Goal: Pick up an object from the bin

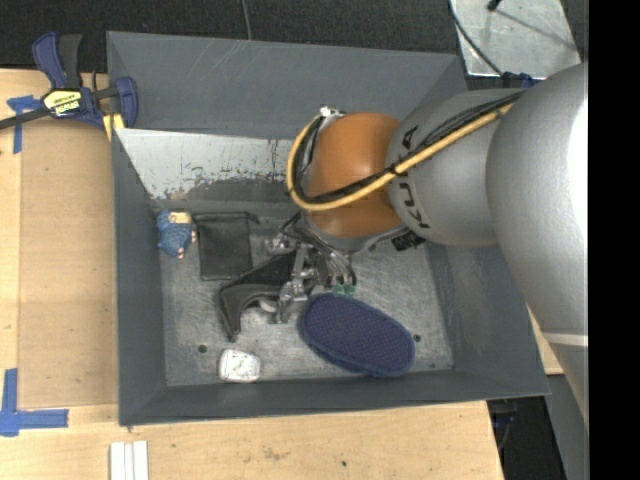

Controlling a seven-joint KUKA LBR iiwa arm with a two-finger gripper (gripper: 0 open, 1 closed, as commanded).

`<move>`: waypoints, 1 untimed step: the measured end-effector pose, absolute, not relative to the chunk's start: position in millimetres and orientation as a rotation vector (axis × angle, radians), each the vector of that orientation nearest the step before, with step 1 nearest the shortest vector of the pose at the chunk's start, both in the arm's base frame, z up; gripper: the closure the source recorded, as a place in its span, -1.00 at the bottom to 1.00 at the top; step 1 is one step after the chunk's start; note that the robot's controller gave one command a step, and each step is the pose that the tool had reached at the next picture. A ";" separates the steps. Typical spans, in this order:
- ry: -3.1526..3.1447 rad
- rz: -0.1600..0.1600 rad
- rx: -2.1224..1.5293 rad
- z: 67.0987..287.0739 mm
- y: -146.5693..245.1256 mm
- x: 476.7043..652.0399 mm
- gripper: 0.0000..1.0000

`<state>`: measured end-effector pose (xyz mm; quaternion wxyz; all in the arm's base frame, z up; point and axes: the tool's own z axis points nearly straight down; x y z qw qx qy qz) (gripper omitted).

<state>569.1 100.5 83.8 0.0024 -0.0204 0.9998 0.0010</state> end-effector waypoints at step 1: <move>3.075 -0.002 -0.628 233.5 74.8 544.0 1.00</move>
Offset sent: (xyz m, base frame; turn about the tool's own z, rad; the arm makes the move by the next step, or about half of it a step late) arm -0.0255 -0.0245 0.1490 -0.3638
